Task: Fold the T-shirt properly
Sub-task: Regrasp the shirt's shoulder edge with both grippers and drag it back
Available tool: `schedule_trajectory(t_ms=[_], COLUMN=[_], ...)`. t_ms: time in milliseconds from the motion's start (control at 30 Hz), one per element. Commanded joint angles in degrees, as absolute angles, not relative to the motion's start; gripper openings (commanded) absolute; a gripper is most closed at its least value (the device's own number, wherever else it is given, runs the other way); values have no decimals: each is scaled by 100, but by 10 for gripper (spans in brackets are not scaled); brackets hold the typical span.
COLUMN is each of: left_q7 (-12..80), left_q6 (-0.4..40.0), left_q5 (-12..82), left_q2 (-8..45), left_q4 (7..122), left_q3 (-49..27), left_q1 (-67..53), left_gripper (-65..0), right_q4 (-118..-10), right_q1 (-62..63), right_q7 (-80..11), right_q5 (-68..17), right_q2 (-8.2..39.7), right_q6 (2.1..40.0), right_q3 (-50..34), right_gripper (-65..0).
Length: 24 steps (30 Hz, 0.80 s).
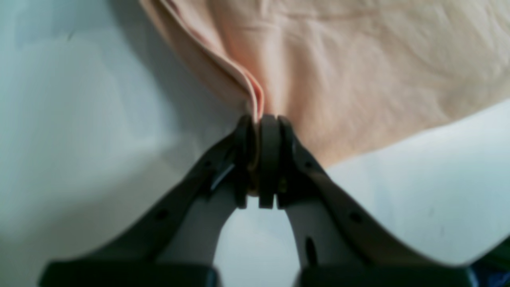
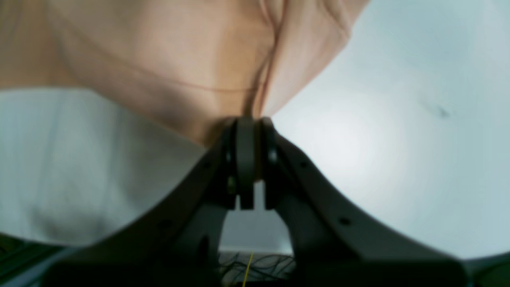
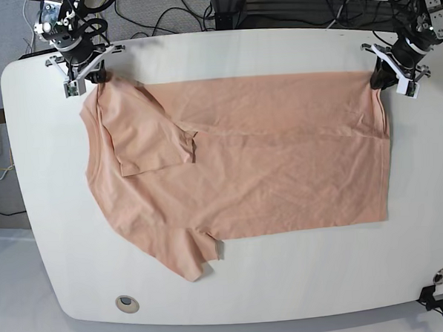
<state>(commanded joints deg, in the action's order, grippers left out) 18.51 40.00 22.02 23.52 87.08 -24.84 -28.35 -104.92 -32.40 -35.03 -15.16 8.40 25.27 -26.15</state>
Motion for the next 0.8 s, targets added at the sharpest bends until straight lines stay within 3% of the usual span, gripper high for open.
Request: schedule_trajectory(t_ms=[433, 800], left_q7=[1859, 1859], left_q6=[4000, 4000], left_q5=[2202, 2202], left_q2=[2413, 2404], left_q4=[9244, 9244], left_q3=[-2932, -3055], left_q1=[-3591, -3609], left_gripper=[-650, -650], right_q4=[-10844, -10791], right_q1=[-4004, -3916], right_q7=[-3503, -3503], right_q5=[-1464, -1455], right_q2=[848, 971], right_q6=[2527, 2527], right_q3=[-2615, -2589], right_gripper=[-650, -650])
